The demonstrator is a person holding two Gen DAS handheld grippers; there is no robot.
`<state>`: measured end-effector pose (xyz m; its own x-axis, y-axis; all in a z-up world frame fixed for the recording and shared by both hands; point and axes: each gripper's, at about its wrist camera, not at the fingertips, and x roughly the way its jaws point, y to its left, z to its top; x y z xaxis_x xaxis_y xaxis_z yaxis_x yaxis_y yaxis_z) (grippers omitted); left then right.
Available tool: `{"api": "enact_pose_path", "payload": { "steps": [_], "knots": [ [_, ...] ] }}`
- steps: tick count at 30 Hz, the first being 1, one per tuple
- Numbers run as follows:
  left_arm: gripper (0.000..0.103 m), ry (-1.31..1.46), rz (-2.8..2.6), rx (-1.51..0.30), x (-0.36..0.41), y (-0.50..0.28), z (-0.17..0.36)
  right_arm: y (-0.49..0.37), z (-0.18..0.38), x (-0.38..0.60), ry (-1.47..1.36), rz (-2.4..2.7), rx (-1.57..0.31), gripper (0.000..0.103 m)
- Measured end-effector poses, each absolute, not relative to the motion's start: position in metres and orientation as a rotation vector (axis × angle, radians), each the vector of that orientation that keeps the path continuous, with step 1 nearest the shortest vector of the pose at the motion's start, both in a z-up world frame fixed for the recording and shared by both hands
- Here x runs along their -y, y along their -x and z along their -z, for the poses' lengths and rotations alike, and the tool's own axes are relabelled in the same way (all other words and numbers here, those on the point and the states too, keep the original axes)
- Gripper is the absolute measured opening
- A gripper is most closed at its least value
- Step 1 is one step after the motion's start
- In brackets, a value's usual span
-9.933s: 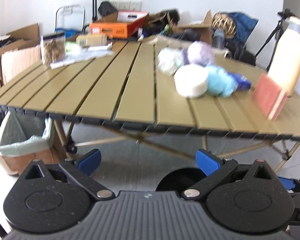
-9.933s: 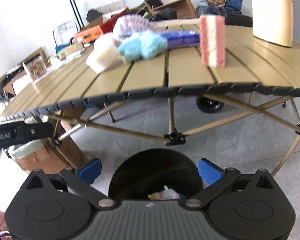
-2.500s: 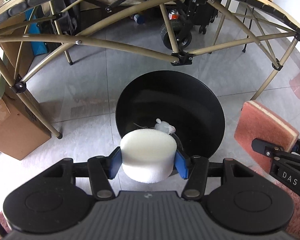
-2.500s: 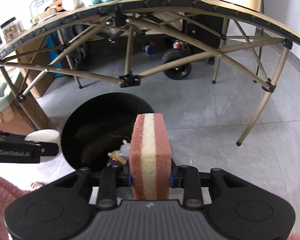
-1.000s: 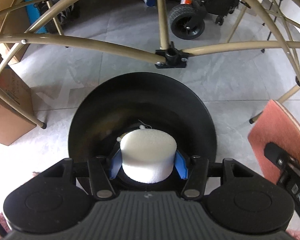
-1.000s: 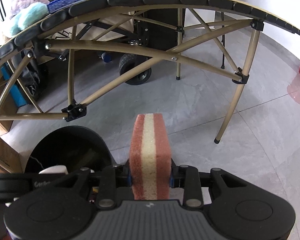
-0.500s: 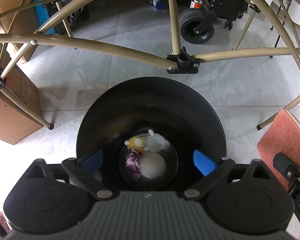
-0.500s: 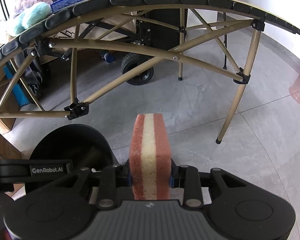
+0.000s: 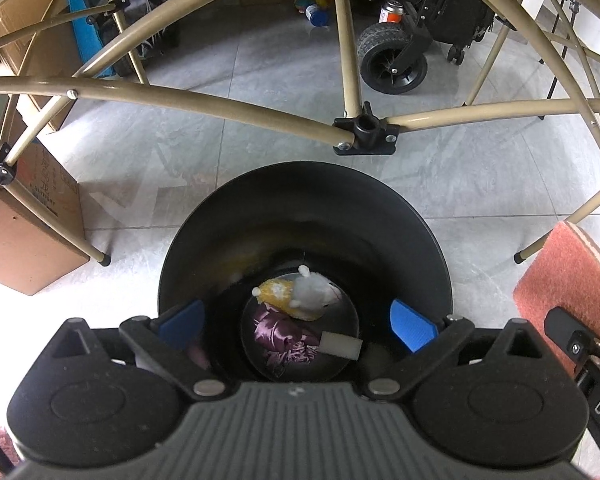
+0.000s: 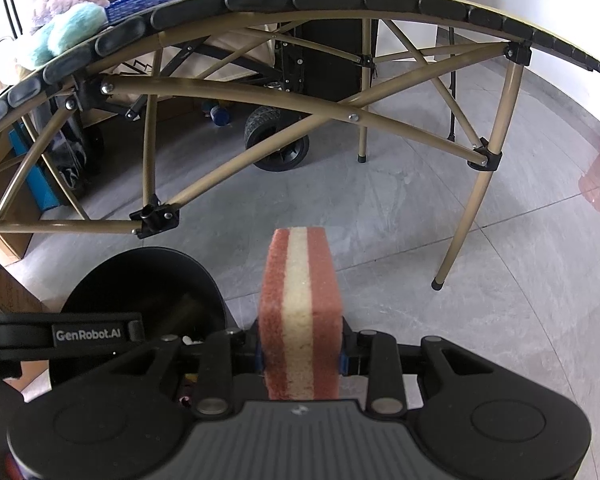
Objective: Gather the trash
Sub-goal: 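Lower the pink sponge block into the bin and open the right tool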
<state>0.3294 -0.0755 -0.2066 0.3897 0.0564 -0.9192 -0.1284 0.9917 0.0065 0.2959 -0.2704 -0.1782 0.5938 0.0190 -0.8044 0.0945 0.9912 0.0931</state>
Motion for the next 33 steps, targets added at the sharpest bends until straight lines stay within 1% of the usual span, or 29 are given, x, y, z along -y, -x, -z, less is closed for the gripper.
{"api": "enact_pose_path", "payload": {
  "steps": [12,33],
  "knots": [
    [0.102,0.058,-0.118,-1.12,0.06,-0.321,0.188,-0.294,0.17,0.263,-0.133,0.006,-0.913,0.03],
    [0.102,0.093,-0.19,-0.979,-0.017,-0.286,0.138,-0.301,0.163,0.2,-0.09,-0.158,-0.921,0.03]
  ]
}}
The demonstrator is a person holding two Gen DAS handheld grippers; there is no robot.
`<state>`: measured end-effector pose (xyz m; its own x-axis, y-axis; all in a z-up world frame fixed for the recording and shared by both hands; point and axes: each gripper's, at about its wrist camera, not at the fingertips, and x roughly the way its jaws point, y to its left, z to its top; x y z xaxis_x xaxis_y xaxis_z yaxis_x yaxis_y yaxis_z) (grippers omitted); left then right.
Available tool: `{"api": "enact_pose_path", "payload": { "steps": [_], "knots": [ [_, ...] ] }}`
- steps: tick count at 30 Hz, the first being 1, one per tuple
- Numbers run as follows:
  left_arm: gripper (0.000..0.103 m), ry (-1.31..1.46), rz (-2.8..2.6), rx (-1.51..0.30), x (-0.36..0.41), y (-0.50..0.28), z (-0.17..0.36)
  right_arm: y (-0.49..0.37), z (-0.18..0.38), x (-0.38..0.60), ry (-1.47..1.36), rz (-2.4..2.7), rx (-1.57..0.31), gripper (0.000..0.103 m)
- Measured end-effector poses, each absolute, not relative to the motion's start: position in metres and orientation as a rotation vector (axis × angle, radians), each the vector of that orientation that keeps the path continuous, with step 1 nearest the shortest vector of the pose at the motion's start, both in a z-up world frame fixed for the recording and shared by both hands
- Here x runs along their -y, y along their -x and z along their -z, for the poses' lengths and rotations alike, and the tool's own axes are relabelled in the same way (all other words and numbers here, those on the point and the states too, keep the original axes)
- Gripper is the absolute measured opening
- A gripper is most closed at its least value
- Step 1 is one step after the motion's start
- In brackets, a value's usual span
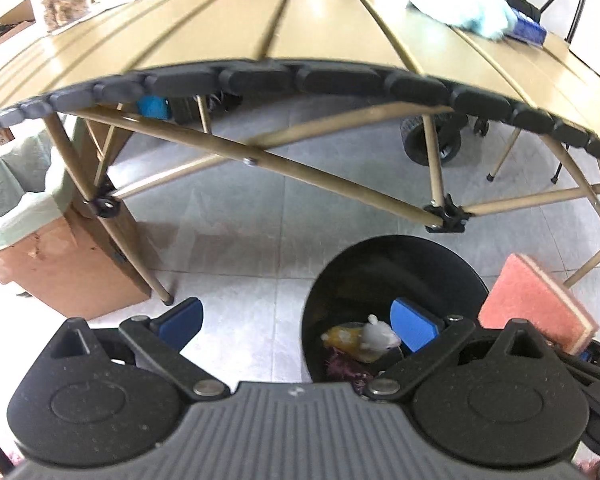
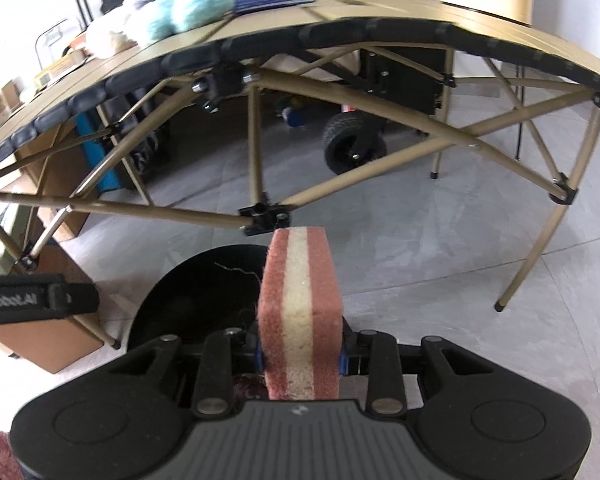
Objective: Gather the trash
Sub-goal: 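Lower the pink sponge block into the bin and open the right tool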
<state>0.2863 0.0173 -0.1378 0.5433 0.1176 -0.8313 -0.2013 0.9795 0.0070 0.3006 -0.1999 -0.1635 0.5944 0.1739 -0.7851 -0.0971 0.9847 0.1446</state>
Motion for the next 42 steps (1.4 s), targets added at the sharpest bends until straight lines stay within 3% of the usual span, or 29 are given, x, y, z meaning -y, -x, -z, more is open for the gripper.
{"api": "enact_pose_path", "payload": {
  "steps": [37,39,41,42],
  "knots": [
    [0.102,0.128,-0.309,-1.006,-0.08,-0.26,0.143,-0.323,0.216,0.119,0.01,-0.231,-1.08,0.031],
    [0.102,0.128,-0.308,-1.007,-0.08,-0.261,0.144,-0.325,0.217,0.122,-0.008,-0.223,-1.089,0.037],
    [0.102,0.128,-0.307,-1.009,-0.08,-0.261,0.144,-0.325,0.217,0.124,-0.035,-0.226,-1.093,0.06],
    [0.102,0.129,-0.307,-1.01,-0.08,-0.262,0.144,-0.325,0.216,0.125,-0.041,-0.231,-1.092,0.066]
  ]
}}
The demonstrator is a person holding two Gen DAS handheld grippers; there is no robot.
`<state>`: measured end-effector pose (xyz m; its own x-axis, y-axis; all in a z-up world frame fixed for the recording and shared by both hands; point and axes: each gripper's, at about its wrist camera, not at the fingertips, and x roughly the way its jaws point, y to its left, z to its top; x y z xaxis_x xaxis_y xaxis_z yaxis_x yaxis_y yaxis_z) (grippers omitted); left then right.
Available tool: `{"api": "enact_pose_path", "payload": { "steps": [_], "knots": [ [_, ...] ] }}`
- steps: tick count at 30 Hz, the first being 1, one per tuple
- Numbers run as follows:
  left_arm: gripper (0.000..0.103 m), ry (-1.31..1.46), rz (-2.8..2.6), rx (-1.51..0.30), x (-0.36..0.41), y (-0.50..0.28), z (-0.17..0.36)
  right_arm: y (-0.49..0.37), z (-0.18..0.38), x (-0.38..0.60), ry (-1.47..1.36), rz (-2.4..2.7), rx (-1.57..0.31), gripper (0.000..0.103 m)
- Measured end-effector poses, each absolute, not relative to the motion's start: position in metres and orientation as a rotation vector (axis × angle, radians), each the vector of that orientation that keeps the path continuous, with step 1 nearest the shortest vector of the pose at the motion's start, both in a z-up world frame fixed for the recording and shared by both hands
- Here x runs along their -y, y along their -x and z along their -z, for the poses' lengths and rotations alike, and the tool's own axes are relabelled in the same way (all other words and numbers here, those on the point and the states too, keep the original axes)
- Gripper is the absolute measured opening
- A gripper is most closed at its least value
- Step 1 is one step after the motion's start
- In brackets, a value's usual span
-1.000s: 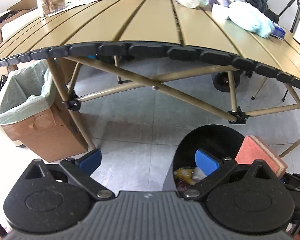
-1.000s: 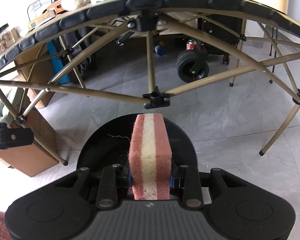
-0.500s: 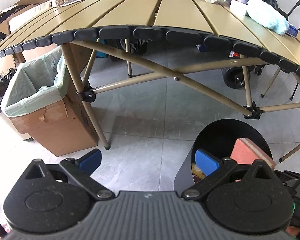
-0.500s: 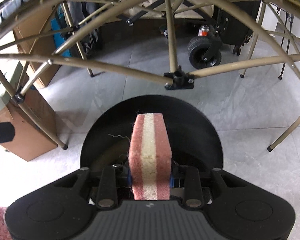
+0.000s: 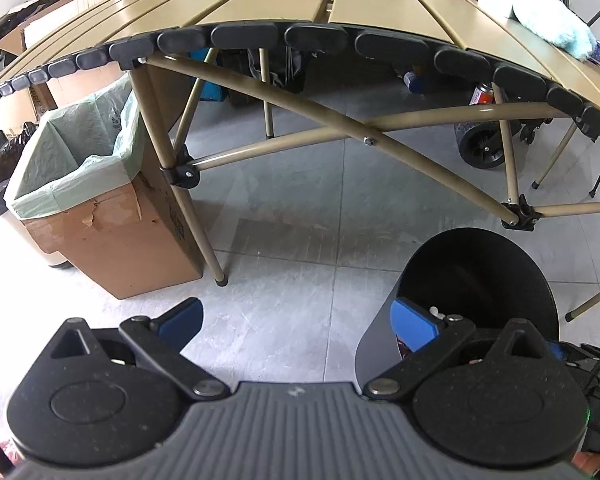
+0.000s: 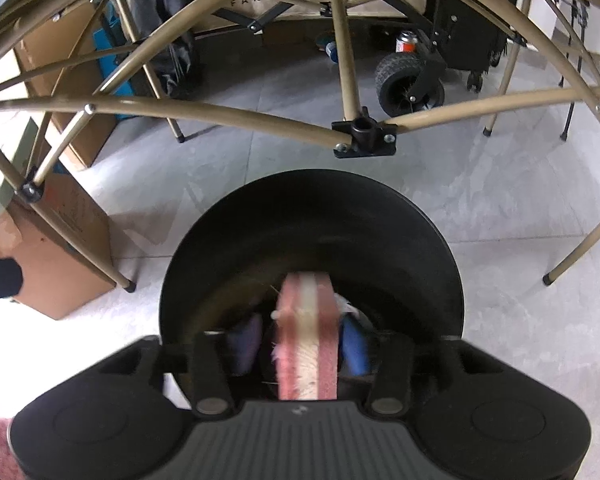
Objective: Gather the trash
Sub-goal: 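Lower the pink sponge block into the bin and open the right tool, then raise both open tools from the bin back toward the table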
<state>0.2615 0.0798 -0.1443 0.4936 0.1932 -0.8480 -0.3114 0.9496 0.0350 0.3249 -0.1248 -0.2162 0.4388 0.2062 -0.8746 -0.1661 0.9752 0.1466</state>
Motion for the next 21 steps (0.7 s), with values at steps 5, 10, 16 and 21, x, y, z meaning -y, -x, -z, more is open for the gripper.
{"api": "enact_pose_path", "payload": {
  "steps": [5,10,16,21],
  "knots": [
    [0.102,0.131,-0.306,-1.01,-0.08,-0.262,0.144,-0.322,0.211,0.126,-0.039,-0.243,-1.064,0.102],
    [0.102,0.13,-0.303,-1.009,-0.079,-0.262,0.144,-0.322,0.21,0.131,-0.047,-0.23,-1.061,0.103],
    [0.102,0.13,-0.301,-1.008,-0.078,-0.262,0.145,-0.32,0.207,0.134,-0.048,-0.228,-1.051,0.103],
    [0.102,0.136,-0.294,-1.001,-0.076,-0.262,0.143,-0.318,0.203,0.135,-0.042,-0.231,-1.042,0.103]
  ]
}}
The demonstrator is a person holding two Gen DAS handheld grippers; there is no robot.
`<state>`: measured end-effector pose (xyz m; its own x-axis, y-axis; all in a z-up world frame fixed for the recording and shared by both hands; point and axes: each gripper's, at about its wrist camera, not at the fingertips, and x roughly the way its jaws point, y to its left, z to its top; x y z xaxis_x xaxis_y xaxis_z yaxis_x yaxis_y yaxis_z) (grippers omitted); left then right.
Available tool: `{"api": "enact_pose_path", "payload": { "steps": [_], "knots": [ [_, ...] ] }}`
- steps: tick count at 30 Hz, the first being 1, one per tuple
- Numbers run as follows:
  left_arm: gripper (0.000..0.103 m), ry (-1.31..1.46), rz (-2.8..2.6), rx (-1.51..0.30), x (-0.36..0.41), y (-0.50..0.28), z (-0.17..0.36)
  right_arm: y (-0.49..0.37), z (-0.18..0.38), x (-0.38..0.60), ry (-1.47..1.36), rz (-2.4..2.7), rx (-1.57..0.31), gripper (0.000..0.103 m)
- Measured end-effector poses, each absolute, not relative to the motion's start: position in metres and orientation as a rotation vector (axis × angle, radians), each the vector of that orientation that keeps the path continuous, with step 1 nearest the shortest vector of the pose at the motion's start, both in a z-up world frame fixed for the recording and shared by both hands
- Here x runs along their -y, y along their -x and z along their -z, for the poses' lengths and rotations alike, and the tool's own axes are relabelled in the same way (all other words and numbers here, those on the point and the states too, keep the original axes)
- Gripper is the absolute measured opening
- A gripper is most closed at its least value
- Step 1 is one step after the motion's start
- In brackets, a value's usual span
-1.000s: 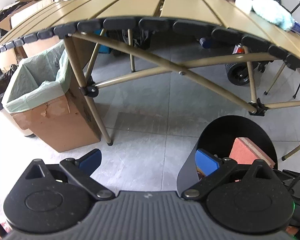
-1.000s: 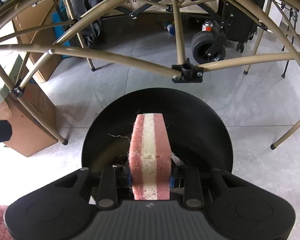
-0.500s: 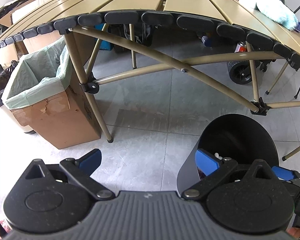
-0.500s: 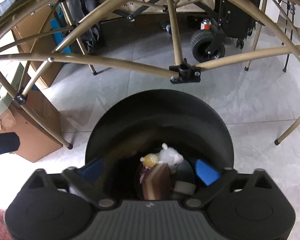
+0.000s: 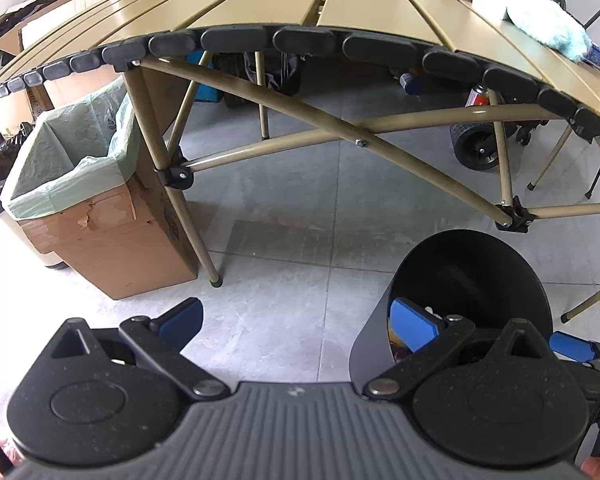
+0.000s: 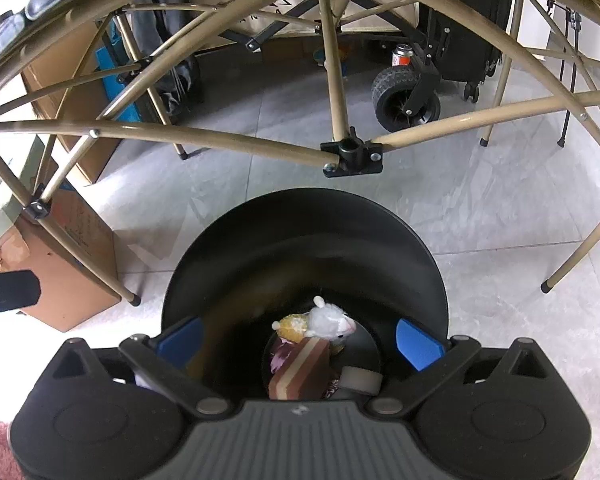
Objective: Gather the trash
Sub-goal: 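Raise both open tools from the bin back toward the table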
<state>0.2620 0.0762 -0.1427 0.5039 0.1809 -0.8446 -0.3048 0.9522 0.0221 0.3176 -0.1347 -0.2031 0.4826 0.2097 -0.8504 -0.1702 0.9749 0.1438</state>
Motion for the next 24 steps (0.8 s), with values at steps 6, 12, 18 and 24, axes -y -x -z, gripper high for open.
{"api": "enact_pose_path", "payload": {
  "steps": [6,12,18,24],
  "knots": [
    [0.102,0.151,-0.279,-0.976,-0.075,-0.259,0.135,-0.312,0.189,0.14,-0.038,-0.239,-0.999,0.103],
    [0.102,0.168,-0.266,-0.936,-0.074,-0.255,0.125,-0.306,0.171,0.147,-0.037,-0.249,-0.954,0.103],
    [0.102,0.18,-0.239,-0.884,-0.068,-0.251,0.112,-0.298,0.147,0.158,-0.053,-0.258,-0.887,0.103],
    [0.103,0.189,-0.235,-0.8,-0.064,-0.243,0.096,-0.287,0.124,0.174,-0.09,-0.27,-0.821,0.103]
  ]
}}
